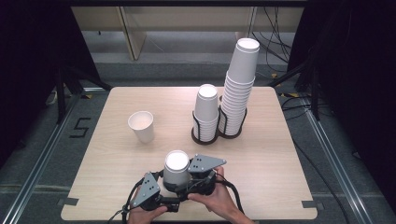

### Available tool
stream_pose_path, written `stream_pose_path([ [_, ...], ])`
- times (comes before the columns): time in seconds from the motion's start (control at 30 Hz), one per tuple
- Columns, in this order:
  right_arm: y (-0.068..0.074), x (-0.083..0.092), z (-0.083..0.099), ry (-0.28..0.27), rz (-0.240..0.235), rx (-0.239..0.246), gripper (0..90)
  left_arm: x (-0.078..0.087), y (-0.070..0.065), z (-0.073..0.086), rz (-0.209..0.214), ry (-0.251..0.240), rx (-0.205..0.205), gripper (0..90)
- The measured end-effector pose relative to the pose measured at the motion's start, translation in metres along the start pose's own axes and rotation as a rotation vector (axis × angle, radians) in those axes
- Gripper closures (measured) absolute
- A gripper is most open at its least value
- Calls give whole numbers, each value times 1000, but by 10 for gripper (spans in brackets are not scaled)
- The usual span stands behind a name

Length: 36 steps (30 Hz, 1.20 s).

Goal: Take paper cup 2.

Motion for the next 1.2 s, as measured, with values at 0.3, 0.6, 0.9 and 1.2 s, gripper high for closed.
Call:
stream_pose_path([
  [0.3, -4, 16, -11, -29, 1, 14, 151, -4, -1, 6, 6, 46, -47, 109],
  [0.6, -12, 42, -16, -3, 11, -3, 197, -7, -1, 12, 4, 99, -99, 114],
  [0.9, -17, 44, -12, -1, -23, -31, 224, -6, 1, 14, -2, 123, -115, 111],
  [1.2, -14, 50, -16, -26, -76, -82, 256, -5, 0, 9, -4, 64, -109, 43],
])
Point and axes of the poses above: each handheld gripper's, and its own axes: x roughly backward along the jaws, z roughly out of its underside, y roughly to its left, the point moved 8 cm from there along -x, roughly forward along the jaws, and after that the axes turned 15 degrees about y, right-handed, at the moved point
